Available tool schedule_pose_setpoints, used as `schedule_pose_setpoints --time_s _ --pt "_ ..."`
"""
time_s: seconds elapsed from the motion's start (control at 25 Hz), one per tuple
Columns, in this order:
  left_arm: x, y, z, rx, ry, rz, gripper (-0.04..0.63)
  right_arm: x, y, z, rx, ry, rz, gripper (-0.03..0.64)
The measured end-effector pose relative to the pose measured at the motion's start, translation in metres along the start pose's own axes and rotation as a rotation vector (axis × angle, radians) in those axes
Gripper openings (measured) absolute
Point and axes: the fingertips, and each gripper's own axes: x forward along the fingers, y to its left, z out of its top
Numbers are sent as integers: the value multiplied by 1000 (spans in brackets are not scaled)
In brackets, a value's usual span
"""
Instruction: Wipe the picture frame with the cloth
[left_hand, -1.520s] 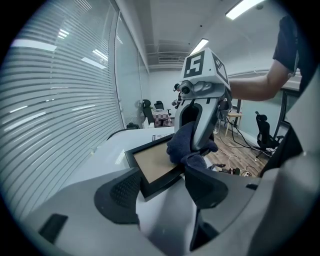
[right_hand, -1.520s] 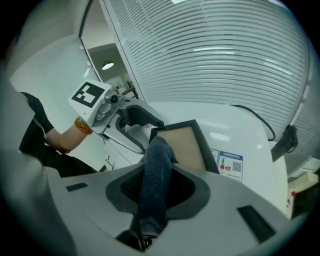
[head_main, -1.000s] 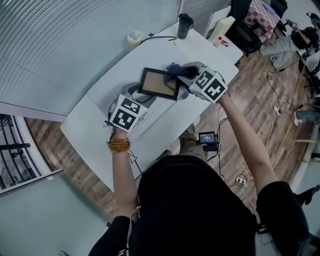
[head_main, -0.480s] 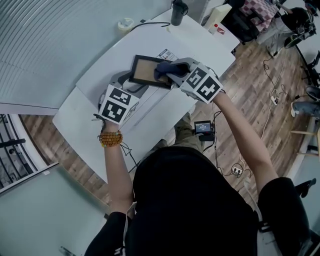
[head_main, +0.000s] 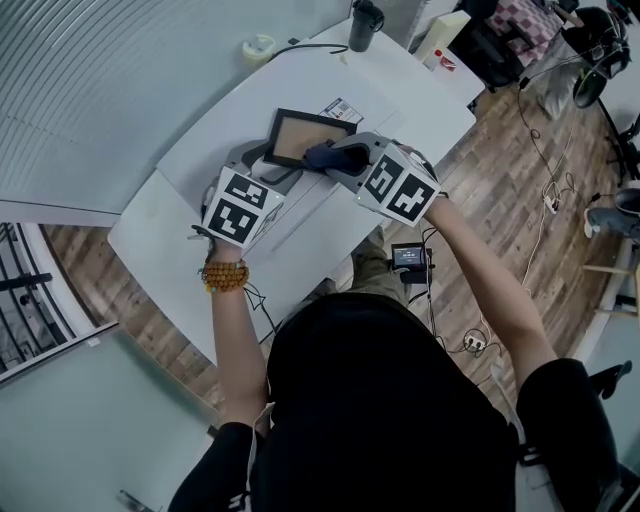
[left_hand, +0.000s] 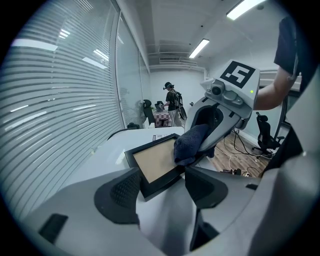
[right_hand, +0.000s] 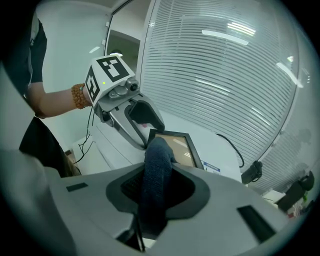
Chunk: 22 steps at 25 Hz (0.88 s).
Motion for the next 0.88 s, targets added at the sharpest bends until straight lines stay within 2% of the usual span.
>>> schedule_pose_setpoints --time_s 0.2,0.44,0.6,0.76,0.88 --pt "-2 -2 -1 -1 4 -2 281 0 2 1 -60 43 44 74" --pt "0 1 1 -1 -3 -1 281 12 -1 9 -10 53 128 74" --pt "0 -1 0 -2 6 -3 281 17 -5 14 56 24 191 74" --pt "1 0 1 3 2 -4 281 18 -11 18 201 -29 283 74" --pt "2 -3 2 0 4 1 281 17 -14 19 255 -41 336 74"
